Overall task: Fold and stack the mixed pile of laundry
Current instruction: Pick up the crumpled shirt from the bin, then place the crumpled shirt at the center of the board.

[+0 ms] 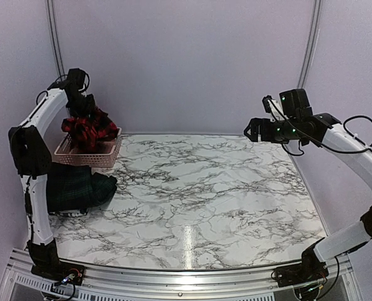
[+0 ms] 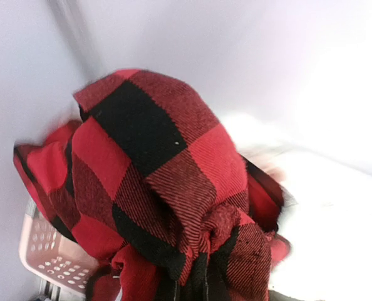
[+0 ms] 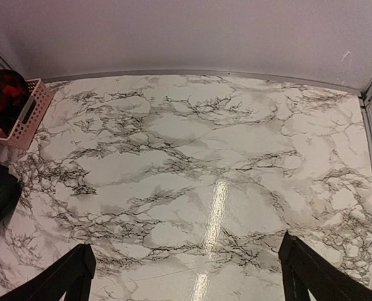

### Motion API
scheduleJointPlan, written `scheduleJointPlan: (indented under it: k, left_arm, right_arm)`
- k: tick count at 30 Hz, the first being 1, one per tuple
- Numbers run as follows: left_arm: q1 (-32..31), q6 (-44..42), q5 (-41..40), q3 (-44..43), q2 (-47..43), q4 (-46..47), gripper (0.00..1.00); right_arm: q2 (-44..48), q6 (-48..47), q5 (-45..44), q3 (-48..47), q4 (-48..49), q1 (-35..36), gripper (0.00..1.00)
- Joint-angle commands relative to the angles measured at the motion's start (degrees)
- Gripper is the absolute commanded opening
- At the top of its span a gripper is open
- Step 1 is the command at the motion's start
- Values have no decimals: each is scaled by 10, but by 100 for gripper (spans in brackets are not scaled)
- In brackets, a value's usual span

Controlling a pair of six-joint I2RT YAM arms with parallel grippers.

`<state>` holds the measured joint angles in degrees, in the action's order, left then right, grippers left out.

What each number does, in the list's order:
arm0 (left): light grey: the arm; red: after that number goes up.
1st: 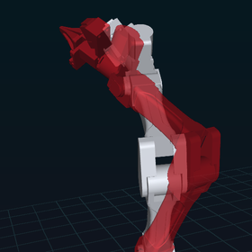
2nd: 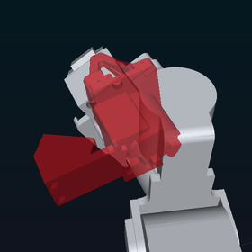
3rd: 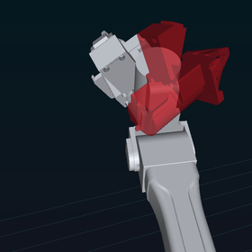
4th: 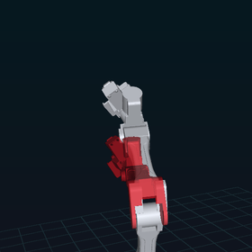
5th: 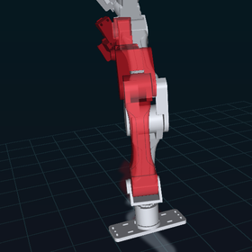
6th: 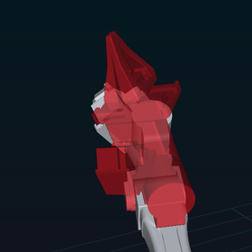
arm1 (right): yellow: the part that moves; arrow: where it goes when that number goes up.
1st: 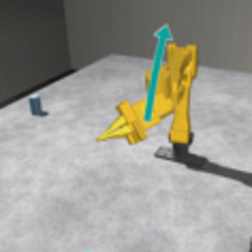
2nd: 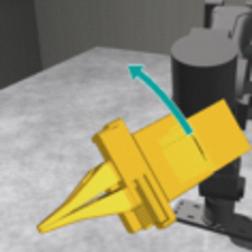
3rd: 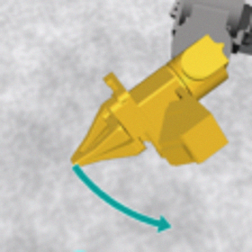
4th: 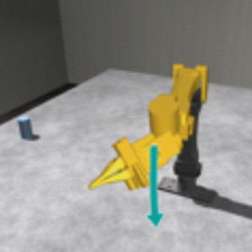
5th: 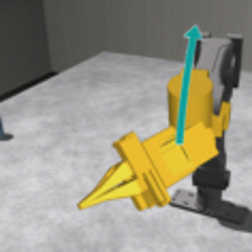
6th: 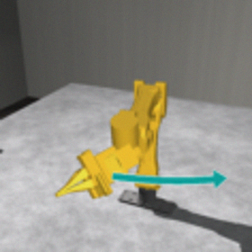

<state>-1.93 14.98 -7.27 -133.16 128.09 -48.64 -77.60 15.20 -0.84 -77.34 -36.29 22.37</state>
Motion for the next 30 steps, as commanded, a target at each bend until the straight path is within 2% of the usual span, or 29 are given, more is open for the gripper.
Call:
scheduleJointPlan:
  k: [1, 6, 14, 19, 21, 23, 24, 25, 26, 27, 30]
  left_arm:
    - [-37, 12, 63, -59, -104, 86, 0]
    - [-81, 52, 147, -81, -157, 156, 0]
    - [-225, 111, 244, -86, -210, 299, 0]
    - [-313, 108, 272, -83, -215, 324, 0]
    - [-330, 112, 297, -81, -213, 328, 0]
    - [-331, 110, 282, -50, -224, 322, 0]
    - [-329, 101, 250, -15, -239, 313, 15]
    - [-322, 92, 205, 30, -259, 304, 42]
    - [-310, 93, 168, 81, -283, 301, 77]
    - [-292, 99, 142, 134, -303, 299, 96]
    - [-228, 120, 100, 274, -367, 297, 99]
  right_arm:
    - [9, -15, 38, 4, 26, -5, 99]
    - [19, -21, 50, 11, 33, -5, 99]
    - [31, -22, 68, 24, 38, -13, 99]
    - [41, -19, 88, 37, 46, -24, 98]
    - [44, -19, 92, 43, 47, -27, 99]
    - [47, -19, 98, 47, 48, -29, 98]
    - [48, -19, 100, 49, 48, -30, 99]
    - [50, -20, 102, 51, 49, -30, 98]
    - [53, -22, 103, 53, 49, -30, 99]
    - [57, -24, 103, 57, 48, -30, 99]
    - [73, -33, 102, 69, 40, -30, 99]
